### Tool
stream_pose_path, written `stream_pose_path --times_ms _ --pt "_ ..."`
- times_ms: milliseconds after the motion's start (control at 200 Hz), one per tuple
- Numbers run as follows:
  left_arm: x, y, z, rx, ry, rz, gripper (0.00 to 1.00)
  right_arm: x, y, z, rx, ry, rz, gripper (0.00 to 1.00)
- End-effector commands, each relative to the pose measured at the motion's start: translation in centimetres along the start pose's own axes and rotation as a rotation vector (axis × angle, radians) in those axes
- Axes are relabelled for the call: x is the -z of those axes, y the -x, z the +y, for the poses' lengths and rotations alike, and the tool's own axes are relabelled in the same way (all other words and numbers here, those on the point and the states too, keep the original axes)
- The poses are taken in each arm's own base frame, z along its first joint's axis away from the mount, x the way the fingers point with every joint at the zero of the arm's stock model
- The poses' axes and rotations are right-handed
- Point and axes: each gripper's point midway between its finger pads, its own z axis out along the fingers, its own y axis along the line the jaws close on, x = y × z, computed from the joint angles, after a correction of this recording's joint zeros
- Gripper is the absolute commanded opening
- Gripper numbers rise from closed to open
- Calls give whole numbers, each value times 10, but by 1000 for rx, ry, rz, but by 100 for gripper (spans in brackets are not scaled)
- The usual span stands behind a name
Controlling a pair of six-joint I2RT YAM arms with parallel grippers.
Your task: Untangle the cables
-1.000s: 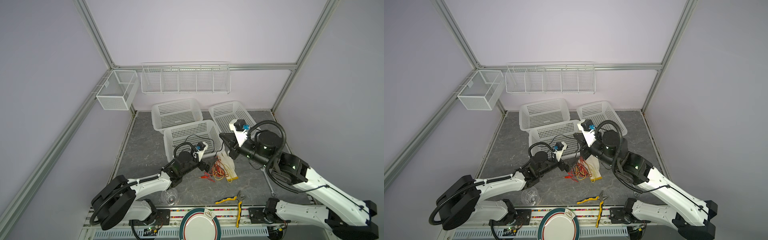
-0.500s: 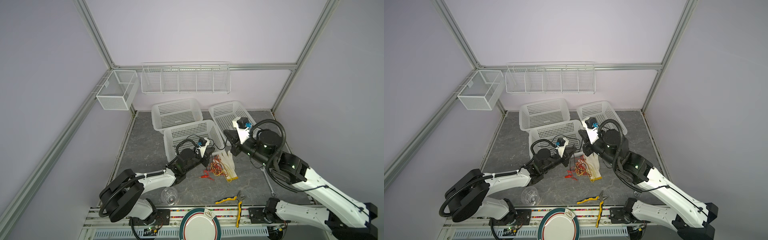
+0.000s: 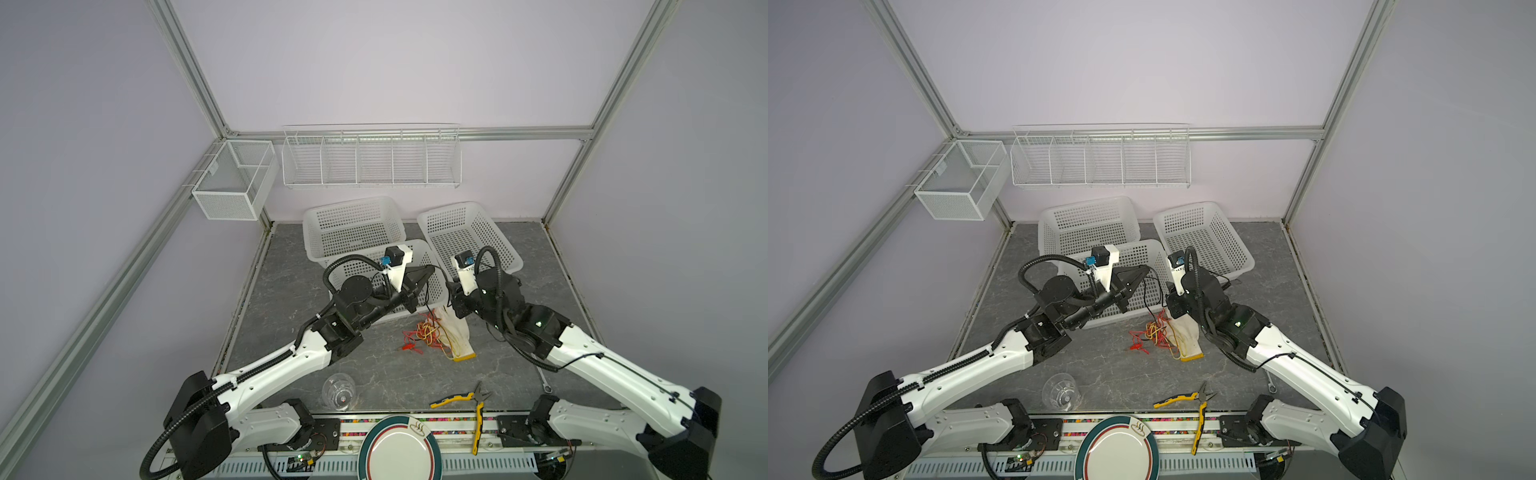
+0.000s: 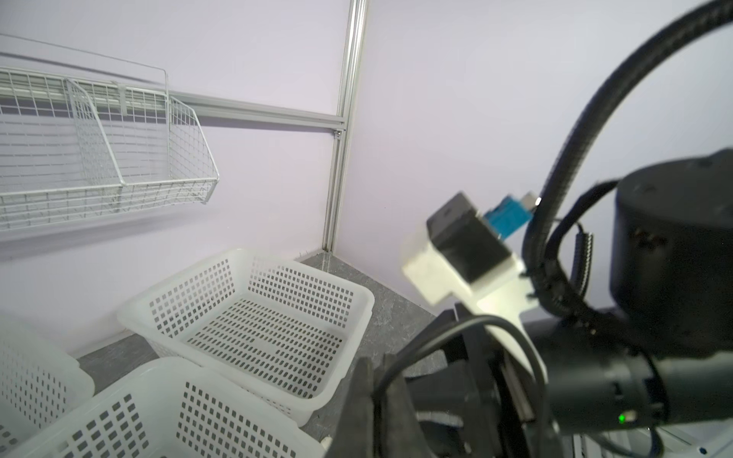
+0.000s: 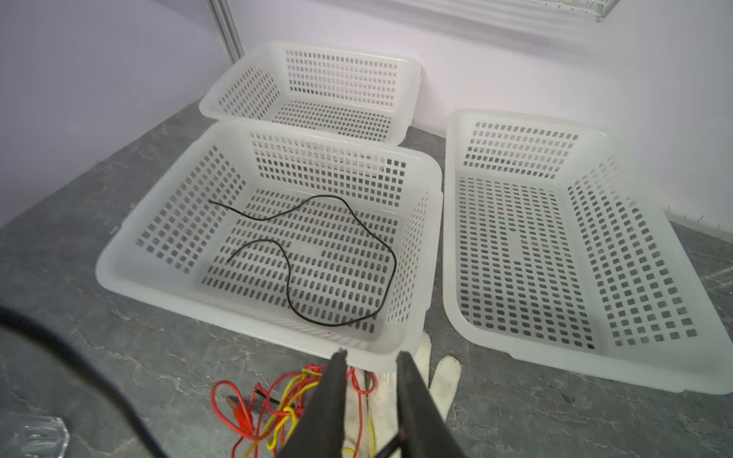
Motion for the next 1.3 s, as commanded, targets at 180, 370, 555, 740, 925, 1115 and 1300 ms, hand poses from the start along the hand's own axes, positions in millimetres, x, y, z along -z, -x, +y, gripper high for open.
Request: stream_pose_path --times_ms 180,370,555,740,925,1115,1300 --pt "-4 35 3 -32 56 -20 0 -11 -48 -22 -55 -54 84 49" --pt "-6 54 5 -52 76 -53 0 -5 -56 14 -14 190 18 72" --pt "-12 59 5 -61 78 -62 0 15 -53 51 22 428 -15 78" --pt "-22 55 10 -62 94 -46 0 22 -55 77 40 575 -2 80" --pt "-27 58 8 -55 82 -47 0 -10 -54 72 -29 492 5 69" --pt "-20 60 10 -76 105 -45 0 -29 -56 75 -38 477 39 34" --pt "-12 49 21 -101 168 -7 0 -19 -38 65 5 425 21 6"
